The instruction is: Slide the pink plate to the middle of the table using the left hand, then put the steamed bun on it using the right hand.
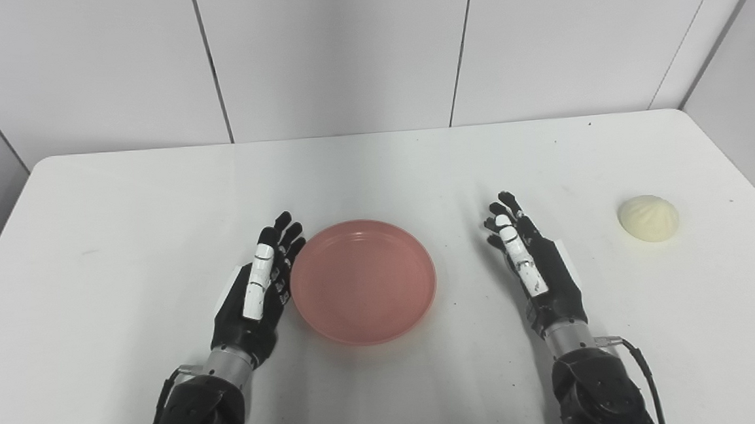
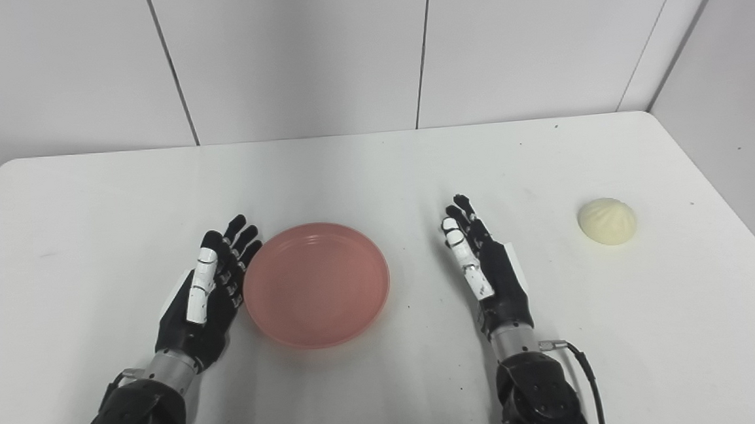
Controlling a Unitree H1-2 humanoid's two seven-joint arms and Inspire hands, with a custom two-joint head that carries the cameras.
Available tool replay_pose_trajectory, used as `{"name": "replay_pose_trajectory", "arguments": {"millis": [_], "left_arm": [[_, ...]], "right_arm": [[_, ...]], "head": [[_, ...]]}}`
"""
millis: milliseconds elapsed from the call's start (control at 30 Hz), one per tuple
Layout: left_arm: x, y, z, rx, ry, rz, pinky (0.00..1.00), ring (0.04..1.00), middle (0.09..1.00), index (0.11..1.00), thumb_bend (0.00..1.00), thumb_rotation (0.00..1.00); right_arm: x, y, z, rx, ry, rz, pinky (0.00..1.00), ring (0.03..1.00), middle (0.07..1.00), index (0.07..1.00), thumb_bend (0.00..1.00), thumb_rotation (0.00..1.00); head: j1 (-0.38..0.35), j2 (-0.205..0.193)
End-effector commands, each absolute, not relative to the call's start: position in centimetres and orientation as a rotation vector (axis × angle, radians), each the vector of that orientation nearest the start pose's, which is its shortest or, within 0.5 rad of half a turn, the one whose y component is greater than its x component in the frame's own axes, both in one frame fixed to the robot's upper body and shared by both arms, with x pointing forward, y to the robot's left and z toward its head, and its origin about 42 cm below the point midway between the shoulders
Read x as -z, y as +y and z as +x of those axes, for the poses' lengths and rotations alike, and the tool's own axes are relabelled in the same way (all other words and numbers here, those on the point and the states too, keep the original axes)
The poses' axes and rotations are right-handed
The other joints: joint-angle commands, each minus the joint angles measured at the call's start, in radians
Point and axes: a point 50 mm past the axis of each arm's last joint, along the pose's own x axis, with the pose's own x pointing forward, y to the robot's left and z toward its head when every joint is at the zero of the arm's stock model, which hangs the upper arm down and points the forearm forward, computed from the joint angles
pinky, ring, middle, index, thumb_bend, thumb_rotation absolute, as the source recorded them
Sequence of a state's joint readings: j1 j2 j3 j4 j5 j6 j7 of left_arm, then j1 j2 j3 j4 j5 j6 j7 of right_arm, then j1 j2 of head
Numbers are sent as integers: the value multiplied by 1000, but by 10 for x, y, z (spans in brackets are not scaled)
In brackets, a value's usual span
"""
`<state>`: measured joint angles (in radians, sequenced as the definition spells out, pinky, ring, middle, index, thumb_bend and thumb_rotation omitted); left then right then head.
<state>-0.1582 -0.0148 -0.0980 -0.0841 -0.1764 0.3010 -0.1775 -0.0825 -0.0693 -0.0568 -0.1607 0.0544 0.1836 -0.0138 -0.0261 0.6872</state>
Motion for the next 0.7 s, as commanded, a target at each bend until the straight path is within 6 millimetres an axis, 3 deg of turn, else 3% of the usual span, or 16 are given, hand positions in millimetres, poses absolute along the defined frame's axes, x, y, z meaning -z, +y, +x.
{"name": "replay_pose_trajectory", "arguments": {"millis": [0, 100, 267, 467, 667], "left_arm": [[-157, 147, 328, 409, -5, -189, 1000, 1000, 1000, 1000, 824, 956], [-154, 148, 329, 417, 3, -201, 1000, 1000, 999, 1000, 824, 944], [-153, 146, 332, 399, 4, -189, 1000, 1000, 996, 1000, 781, 962], [-148, 135, 337, 375, -19, -163, 1000, 1000, 1000, 1000, 751, 983], [-144, 129, 341, 373, -33, -161, 1000, 1000, 1000, 1000, 742, 977]], "right_arm": [[-167, -240, 313, 32, -133, -19, 902, 891, 919, 938, 556, 797], [-166, -242, 314, 41, -148, -33, 900, 887, 916, 938, 566, 802], [-166, -253, 319, 58, -195, -130, 904, 899, 921, 940, 579, 815], [-176, -284, 328, 129, -296, -246, 919, 920, 913, 925, 543, 838], [-197, -322, 340, 179, -381, -328, 896, 907, 907, 930, 522, 776]], "head": [[-16, -6], [-44, -18], [-29, -33], [-19, -67], [-33, -95]]}}
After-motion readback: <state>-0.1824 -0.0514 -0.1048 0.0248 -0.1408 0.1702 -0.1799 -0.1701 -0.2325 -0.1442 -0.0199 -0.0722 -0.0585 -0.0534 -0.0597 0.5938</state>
